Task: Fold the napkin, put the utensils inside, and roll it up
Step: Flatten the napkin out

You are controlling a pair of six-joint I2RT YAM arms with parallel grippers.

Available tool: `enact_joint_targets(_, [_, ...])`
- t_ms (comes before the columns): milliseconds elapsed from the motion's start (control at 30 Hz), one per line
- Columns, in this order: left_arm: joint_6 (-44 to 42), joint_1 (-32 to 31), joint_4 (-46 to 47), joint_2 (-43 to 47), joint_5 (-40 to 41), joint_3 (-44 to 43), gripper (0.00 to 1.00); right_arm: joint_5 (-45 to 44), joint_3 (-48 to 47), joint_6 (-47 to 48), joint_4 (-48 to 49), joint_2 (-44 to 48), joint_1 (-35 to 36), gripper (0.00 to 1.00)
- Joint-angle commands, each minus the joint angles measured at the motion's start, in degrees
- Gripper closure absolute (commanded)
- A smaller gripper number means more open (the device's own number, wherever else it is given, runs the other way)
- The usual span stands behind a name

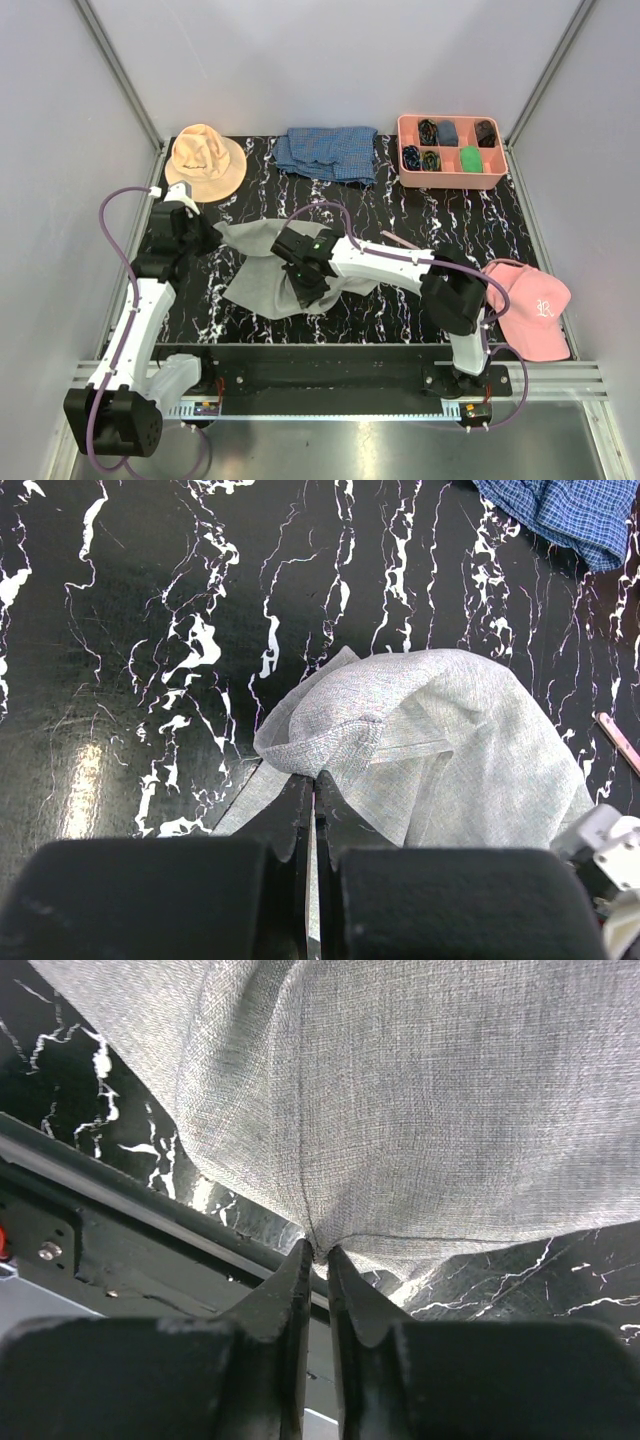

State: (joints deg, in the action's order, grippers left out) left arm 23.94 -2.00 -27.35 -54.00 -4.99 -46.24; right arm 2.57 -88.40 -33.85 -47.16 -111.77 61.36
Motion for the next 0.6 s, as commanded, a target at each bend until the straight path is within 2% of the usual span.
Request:
enact_joint_targets(0, [-0.21,0.33,1.87,0.03,-1.95,0.27,1.00,0.86,0.25,0.62,2.42,-1.35,0.34,0.80])
enact_joint_targets(267, [-0.21,0.24,1.87,0.03,-2.21,0.36,1.00,4.28,-0.72,-0.34,4.18,-4.07,0.25,0.74])
enact_joint_targets(500, [-0.13,0.24,1.87,0.21,-1.86,0.27,1.00,2.71,0.15,-0.78,4.71,-2.06,0.34,0.99])
enact_joint_targets(567, [-0.21,0.33,1.87,0.30,-1.77,0.27,1.00,0.09,0.59,-0.52,4.62,-0.39,0.42,1.00])
